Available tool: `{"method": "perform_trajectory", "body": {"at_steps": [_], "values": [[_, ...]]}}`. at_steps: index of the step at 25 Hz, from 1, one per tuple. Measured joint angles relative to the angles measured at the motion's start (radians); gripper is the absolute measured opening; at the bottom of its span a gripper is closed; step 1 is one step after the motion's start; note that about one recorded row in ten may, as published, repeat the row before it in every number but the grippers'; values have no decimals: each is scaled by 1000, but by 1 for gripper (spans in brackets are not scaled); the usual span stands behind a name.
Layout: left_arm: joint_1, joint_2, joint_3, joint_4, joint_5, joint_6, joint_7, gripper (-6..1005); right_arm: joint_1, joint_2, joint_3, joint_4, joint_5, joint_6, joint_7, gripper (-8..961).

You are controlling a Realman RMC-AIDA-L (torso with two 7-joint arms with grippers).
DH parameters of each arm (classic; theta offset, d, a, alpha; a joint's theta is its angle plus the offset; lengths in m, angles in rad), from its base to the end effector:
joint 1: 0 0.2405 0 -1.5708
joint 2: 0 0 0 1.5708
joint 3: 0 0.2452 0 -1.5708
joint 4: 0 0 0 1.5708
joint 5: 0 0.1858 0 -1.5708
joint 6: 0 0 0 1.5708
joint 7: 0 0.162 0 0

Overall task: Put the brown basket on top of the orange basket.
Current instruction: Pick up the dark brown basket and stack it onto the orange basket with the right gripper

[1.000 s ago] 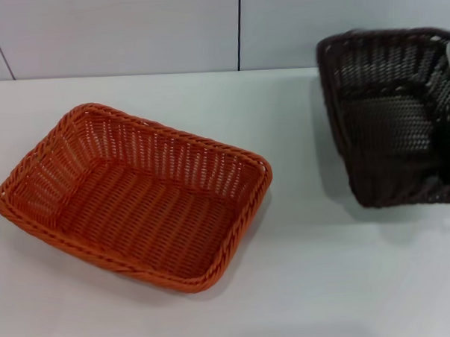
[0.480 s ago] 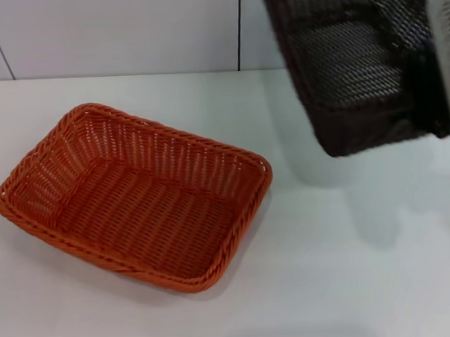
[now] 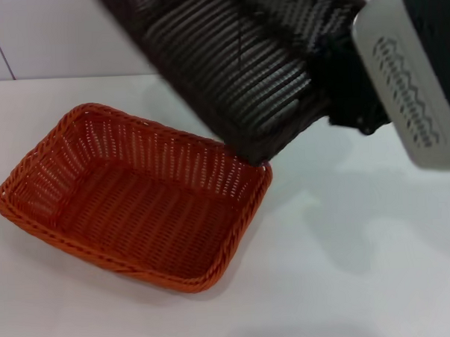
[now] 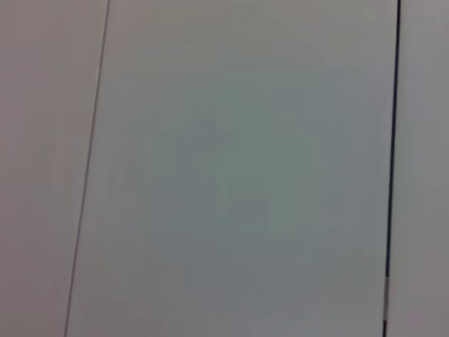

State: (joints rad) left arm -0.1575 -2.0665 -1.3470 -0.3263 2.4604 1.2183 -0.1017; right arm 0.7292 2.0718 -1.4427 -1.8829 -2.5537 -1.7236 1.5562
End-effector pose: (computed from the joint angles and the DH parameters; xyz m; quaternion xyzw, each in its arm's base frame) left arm -0.3709 0.2674 0.0781 -0.5171 -0.2820 -0.2903 0.7542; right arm 0.0524 0.3204 0.0301 -0.8787 -0.3993 -0.2066 0.1605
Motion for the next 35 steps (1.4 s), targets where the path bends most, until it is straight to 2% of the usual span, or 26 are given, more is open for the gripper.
{"method": "perform_trajectory", "body": {"at_steps": [13, 24, 35], "values": [[28, 0, -50, -6, -4, 19, 0, 801, 23, -4, -23, 61, 158, -1, -130, 143], [25, 0, -57, -5, -6, 20, 0, 801, 21, -4, -84, 132, 162, -1, -230, 142], [25, -3, -46, -4, -2, 15, 1, 801, 47, -4, -87, 210, 162, 41, -279, 141]]}}
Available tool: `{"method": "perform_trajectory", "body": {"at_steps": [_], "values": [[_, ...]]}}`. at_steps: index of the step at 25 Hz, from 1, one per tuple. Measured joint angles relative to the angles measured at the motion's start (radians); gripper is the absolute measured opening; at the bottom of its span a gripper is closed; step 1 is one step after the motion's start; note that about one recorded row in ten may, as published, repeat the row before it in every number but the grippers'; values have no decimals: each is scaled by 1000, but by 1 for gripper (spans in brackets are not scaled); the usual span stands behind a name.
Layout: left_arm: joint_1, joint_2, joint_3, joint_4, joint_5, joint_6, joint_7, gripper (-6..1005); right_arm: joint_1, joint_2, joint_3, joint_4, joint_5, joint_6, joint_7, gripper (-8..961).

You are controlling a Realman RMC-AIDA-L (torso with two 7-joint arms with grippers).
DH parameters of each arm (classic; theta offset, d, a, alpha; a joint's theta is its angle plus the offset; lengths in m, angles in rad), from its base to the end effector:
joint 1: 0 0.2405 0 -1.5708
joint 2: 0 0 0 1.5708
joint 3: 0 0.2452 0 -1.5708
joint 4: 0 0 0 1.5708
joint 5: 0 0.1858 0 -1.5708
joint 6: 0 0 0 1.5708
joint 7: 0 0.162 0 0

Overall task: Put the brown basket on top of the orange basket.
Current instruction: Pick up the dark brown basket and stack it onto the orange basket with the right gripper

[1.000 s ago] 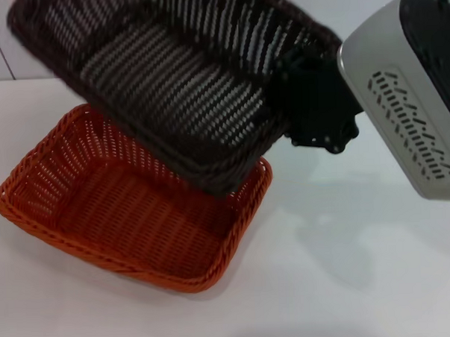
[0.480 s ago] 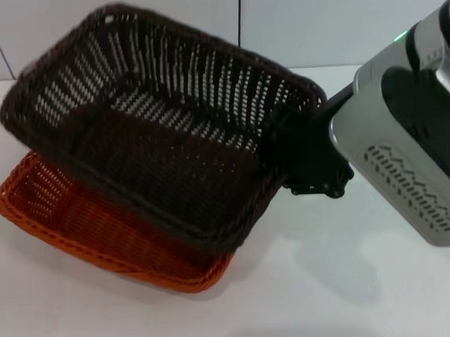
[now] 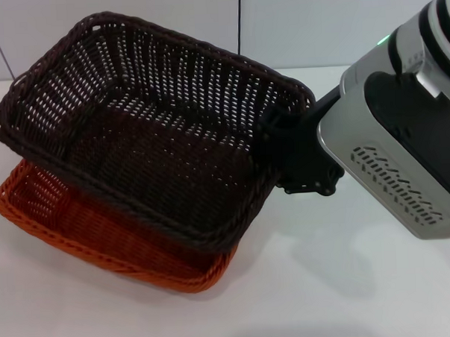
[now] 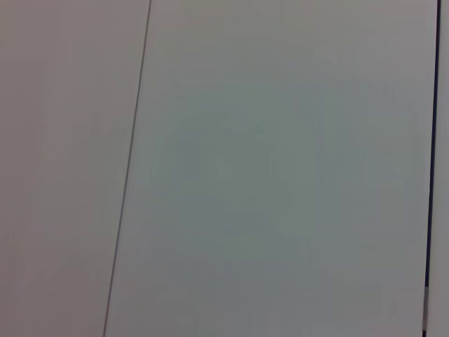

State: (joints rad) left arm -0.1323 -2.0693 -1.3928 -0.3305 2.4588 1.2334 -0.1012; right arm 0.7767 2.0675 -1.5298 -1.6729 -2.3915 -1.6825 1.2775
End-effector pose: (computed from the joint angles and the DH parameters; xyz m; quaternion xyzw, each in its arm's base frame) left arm -0.3793 0.2562 0.0872 -0.4917 -0.2850 -0.2859 0.7716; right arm 0.0533 0.3093 -0.0140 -0.8390 -0.5190 -0.1605 0.0317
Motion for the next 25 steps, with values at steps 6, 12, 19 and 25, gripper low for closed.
{"method": "perform_trajectory", "body": {"at_steps": [6, 12, 19, 25], "values": [[-1, 0, 2, -4, 5, -1, 0, 801, 4, 1, -10, 21, -3, 37, -8, 141], [-4, 0, 12, -4, 6, -2, 0, 801, 13, 3, -17, 45, -2, 68, -23, 140], [-9, 1, 12, -5, 4, -2, 0, 801, 14, 5, -47, 65, -4, 113, -24, 139], [-11, 2, 12, -6, -1, -1, 0, 801, 19, 7, -83, 80, -8, 144, -21, 139]]}}
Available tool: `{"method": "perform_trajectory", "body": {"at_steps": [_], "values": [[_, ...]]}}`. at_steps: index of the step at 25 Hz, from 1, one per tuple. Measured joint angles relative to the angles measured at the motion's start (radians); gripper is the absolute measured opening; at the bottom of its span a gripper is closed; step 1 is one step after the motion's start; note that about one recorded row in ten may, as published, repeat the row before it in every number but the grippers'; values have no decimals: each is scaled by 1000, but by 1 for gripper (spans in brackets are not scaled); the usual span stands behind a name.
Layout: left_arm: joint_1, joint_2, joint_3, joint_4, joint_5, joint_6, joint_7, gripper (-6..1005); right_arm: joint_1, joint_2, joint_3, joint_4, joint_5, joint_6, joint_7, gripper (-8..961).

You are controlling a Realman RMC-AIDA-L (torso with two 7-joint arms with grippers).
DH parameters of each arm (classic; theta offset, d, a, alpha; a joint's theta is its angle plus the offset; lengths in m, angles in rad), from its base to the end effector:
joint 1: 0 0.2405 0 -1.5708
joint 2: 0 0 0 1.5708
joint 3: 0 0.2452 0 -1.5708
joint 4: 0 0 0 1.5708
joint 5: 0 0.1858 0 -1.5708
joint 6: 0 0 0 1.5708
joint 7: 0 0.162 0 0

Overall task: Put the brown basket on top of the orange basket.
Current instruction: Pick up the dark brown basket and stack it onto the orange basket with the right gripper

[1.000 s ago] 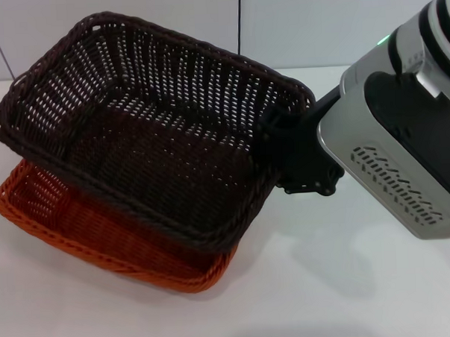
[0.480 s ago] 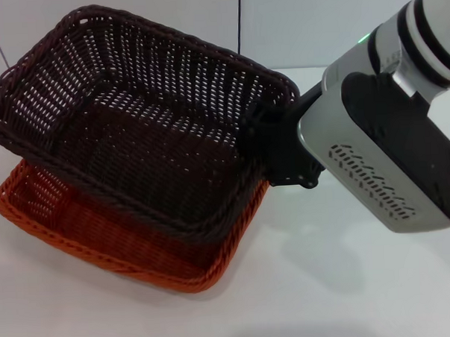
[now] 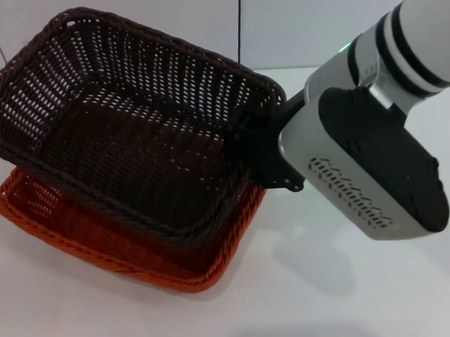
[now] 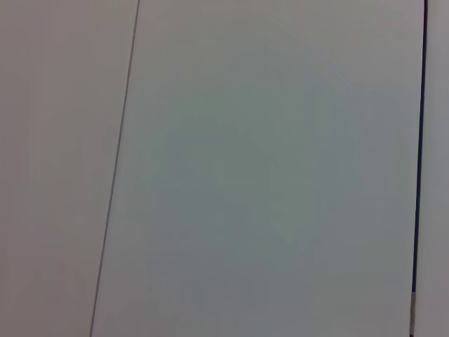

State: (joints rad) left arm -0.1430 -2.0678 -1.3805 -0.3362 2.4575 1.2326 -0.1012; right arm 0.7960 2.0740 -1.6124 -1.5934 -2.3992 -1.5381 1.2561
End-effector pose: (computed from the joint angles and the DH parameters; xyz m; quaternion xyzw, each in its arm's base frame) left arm -0.3745 0.2617 0.0860 -0.4975 -0.2807 -0.2925 0.7669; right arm 0.0460 0.3172 -0.0361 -0.8255 -0.5409 -0.1550 0.0450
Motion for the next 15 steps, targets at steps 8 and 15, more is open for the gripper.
{"method": "perform_trajectory", "body": {"at_steps": [8, 15], "values": [[2, 0, 0, 2, 2, 1, 0, 801, -9, 2, -35, 6, -2, 24, 12, 138], [5, 1, 0, 6, 5, 1, 0, 801, -30, 3, -62, 46, -4, 70, 13, 137]]}}
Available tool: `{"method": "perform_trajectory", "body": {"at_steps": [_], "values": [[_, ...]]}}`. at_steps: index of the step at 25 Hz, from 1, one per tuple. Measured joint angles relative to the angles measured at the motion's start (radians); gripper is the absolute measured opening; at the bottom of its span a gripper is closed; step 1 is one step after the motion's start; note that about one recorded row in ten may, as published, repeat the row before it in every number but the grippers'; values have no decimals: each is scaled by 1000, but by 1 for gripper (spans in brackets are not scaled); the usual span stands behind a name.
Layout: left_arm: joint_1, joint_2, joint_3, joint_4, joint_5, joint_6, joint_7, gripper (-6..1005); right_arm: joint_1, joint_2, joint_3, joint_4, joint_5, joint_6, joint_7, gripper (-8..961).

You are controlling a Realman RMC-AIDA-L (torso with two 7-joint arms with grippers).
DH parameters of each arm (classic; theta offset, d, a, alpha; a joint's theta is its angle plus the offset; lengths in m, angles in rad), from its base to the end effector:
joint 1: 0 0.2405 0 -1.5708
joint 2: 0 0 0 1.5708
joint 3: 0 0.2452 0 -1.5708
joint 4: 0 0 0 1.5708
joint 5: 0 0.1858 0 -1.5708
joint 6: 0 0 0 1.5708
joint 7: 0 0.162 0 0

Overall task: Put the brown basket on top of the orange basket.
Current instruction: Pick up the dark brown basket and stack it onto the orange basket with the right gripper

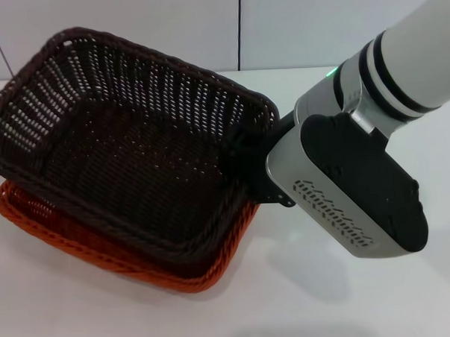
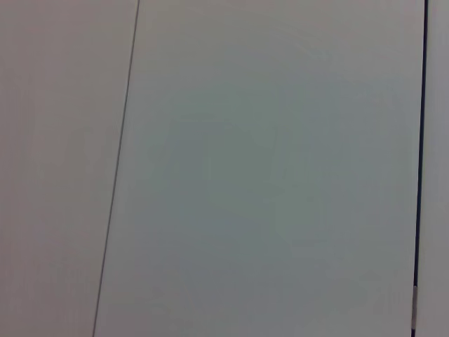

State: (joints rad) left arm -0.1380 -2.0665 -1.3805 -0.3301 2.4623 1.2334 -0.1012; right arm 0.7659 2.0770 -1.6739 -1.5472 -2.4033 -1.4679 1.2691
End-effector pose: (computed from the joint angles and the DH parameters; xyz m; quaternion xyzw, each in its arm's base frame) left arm -0.3767 0.2591 0.0858 -0.4994 -0.2814 -0.2876 0.7673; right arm 0.0579 0.3157 -0.0508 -0.8334 -0.5286 -0.1564 0.0401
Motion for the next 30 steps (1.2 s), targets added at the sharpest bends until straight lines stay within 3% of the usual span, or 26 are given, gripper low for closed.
{"method": "perform_trajectory", "body": {"at_steps": [14, 23, 30], "values": [[-4, 0, 0, -5, 1, -5, -1, 801, -81, 3, -136, 32, -57, 134, 2, 136], [-7, 3, -7, 5, 1, -10, 0, 801, -257, 6, -283, -2, -88, 389, -17, 135], [-9, 1, 4, 49, 3, -7, 10, 801, -309, 8, -362, 54, -125, 517, -25, 304]]}}
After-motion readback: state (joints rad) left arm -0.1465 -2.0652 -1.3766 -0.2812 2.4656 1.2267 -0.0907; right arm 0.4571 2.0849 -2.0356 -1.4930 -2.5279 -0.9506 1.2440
